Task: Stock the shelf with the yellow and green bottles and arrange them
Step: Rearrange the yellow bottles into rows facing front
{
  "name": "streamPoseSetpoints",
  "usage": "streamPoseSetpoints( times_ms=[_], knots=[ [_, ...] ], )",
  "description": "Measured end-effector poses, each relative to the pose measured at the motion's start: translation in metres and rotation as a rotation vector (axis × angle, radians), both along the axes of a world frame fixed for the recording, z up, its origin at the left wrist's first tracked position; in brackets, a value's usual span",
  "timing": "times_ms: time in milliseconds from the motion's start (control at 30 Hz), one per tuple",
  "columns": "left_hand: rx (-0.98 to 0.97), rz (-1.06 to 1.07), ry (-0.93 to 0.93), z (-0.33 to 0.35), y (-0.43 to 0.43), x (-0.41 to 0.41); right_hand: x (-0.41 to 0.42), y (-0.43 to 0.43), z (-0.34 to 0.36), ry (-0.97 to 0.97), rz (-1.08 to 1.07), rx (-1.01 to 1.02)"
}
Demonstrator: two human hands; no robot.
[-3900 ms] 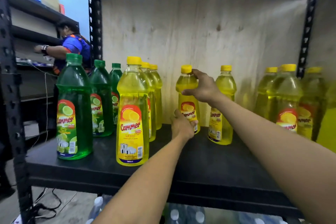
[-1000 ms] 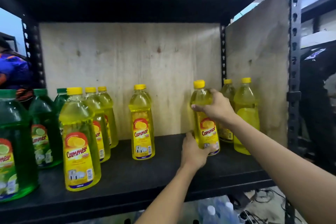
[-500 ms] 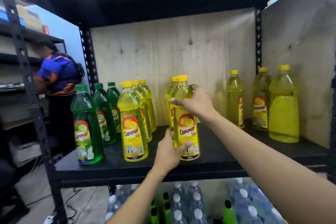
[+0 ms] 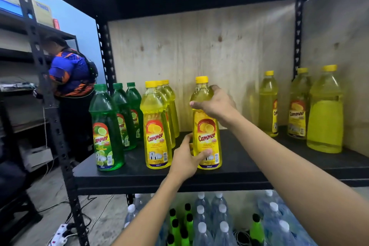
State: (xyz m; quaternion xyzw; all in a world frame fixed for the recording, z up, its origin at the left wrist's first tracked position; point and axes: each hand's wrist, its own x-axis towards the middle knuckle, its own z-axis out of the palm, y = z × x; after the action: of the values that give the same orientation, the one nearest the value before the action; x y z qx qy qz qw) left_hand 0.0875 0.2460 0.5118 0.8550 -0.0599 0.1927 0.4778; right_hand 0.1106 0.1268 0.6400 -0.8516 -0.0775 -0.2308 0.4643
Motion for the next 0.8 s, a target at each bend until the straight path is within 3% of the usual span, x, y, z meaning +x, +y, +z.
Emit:
streamPoseSetpoints(
  times_ms=[300, 533, 600, 667, 733, 800],
  knots=[
    [-0.054, 0.058, -0.028, -0.004, -0.014, -0.002, 0.004, -0.006, 0.0, 0.011, 0.067, 0.032],
    [0.027, 0.077, 0.003, -0.001, -0.012, -0.005, -0.001, -0.015, -0.001, 0.016, 0.122, 0.034],
    [0.179, 0.289, -0.152, -0.006, -0.022, -0.018, -0.006, -0.031, -0.002, 0.128, 0.24, 0.099],
    [0.304, 0.382, -0.471, -0.006, -0.042, -0.039, -0.003, -0.059, -0.009, 0.214, 0.251, 0.155],
    [0.328, 0.185, -0.659, 0.0, -0.071, -0.049, 0.011, -0.096, -0.021, 0.196, 0.129, 0.238],
    [0.335, -0.03, -0.578, 0.003, -0.103, -0.037, 0.03, -0.133, -0.032, 0.142, -0.035, 0.331]
  ],
)
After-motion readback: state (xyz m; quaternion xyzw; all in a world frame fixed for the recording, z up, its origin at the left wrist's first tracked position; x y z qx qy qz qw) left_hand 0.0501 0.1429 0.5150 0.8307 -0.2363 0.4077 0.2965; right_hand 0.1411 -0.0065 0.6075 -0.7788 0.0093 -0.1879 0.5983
